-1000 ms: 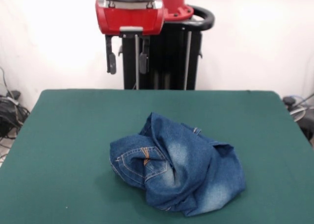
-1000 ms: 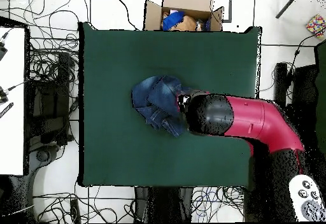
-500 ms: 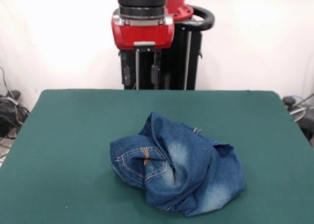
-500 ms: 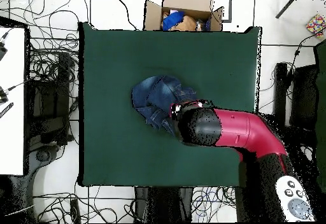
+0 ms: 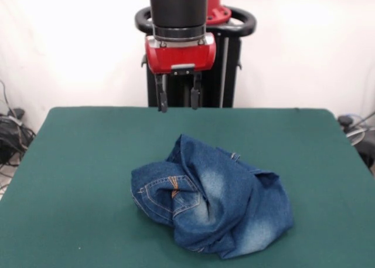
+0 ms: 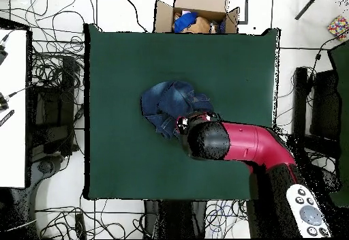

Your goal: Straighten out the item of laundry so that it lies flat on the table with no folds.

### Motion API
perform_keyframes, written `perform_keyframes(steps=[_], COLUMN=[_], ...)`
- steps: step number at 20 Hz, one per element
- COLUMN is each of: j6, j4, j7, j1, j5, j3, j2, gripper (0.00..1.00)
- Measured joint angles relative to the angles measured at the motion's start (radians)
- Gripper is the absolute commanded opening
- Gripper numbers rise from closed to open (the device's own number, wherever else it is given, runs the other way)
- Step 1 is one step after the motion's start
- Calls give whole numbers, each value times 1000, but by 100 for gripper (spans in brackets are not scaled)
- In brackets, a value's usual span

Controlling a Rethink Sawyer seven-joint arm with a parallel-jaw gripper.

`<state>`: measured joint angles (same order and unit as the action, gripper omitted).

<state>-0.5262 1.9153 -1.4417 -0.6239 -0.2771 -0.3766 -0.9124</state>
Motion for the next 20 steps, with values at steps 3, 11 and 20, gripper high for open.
perform_keyframes(steps=[3, 11, 20], j6=[0, 1, 26], j4=[0, -1, -1], j7=[0, 0, 0], j1=[1, 7, 36], j5=[0, 0, 0], j3=[3, 20, 25], j2=[11, 53, 92], gripper=[100, 100, 100])
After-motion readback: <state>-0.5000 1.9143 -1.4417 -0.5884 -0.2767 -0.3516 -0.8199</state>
